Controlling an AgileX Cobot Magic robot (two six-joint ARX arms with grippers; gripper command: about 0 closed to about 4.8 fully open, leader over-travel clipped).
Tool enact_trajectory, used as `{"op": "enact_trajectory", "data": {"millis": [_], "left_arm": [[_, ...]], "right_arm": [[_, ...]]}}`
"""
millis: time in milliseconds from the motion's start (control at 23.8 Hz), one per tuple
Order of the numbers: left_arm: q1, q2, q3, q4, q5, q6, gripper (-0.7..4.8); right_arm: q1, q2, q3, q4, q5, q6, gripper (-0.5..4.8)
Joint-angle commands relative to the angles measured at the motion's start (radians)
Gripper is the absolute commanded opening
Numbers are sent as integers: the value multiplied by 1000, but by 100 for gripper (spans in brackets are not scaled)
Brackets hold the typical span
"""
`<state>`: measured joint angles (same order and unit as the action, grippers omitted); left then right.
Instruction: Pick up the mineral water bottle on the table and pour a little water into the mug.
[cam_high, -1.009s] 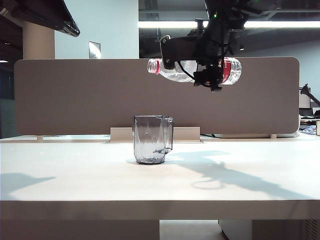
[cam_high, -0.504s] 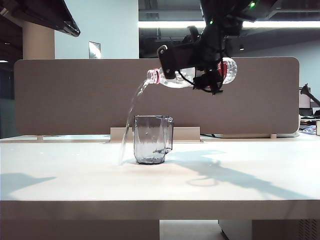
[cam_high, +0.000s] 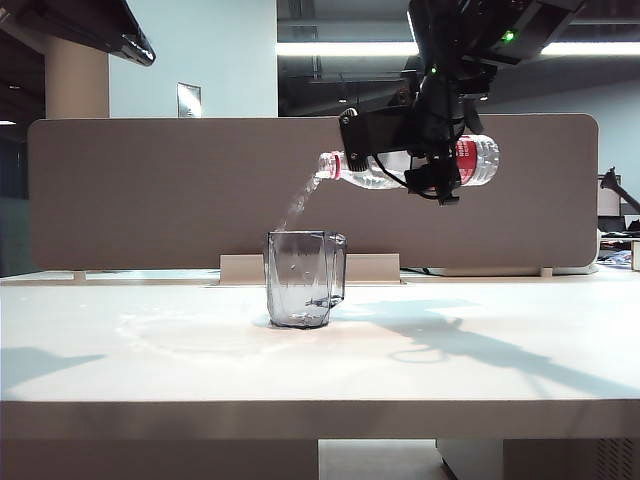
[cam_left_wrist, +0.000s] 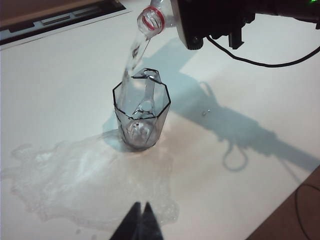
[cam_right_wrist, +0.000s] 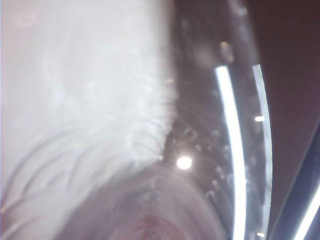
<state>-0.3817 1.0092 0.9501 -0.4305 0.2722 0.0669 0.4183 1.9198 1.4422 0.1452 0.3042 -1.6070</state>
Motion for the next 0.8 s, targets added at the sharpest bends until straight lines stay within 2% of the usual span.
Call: {"op": "enact_trajectory", "data": {"millis": [42, 546, 799], "left_arm": [[0, -3, 2, 13, 4, 8, -4], [0, -3, 2, 13, 1, 8, -4], [0, -3, 2, 13, 1, 8, -4]], "right_arm": [[10, -13, 8, 35, -7, 14, 301], [12, -13, 8, 30, 19, 11, 301], [12, -15, 8, 12, 26, -82, 301]]}}
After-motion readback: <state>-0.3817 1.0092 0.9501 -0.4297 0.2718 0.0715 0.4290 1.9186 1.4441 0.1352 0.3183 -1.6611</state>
